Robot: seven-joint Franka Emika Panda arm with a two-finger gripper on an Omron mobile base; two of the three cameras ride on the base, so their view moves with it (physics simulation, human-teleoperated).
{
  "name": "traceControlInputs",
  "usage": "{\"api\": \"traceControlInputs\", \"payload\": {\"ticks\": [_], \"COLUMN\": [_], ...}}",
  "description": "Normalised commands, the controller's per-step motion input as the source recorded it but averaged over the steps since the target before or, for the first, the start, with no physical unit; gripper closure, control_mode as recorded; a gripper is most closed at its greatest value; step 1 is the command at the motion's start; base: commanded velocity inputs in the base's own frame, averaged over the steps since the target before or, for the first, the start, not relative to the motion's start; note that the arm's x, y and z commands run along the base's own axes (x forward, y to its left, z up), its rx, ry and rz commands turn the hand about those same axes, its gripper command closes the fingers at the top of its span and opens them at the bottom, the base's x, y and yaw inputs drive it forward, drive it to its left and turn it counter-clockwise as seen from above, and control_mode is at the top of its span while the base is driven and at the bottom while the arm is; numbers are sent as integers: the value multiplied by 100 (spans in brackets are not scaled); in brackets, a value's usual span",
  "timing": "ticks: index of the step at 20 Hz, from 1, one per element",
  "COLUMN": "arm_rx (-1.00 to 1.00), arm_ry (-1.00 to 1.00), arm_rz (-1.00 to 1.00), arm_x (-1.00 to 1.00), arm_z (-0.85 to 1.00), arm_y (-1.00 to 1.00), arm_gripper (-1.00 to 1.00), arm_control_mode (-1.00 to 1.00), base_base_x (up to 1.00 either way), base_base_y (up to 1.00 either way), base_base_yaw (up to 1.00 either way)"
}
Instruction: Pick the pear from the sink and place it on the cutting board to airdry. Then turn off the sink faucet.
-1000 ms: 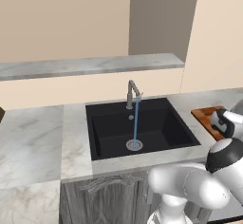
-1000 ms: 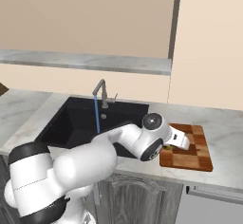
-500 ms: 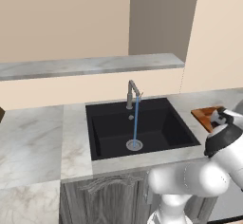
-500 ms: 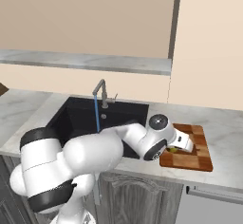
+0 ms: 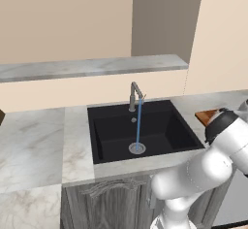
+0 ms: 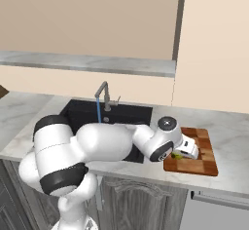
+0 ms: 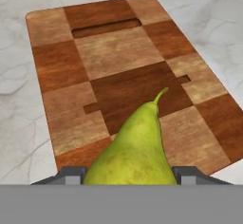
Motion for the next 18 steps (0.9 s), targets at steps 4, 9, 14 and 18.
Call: {"api": "traceControlInputs", "payload": {"ticks": [4, 9, 14, 18], "arm_rx": [4, 3, 2, 1], "arm_ry": [2, 0, 0, 1], "arm_rz": [0, 0, 0, 0], "arm_x": [0, 2, 4, 8], "arm_z": [-21, -13, -11, -13], "arm_y": [-9, -2, 0, 0], "arm_gripper": [100, 100, 100, 100], "arm_control_mode": [-100, -100, -100, -100], "base_base_x": [0, 0, 0, 0], "base_base_y": [0, 0, 0, 0], "base_base_yaw": [0, 0, 0, 0]}}
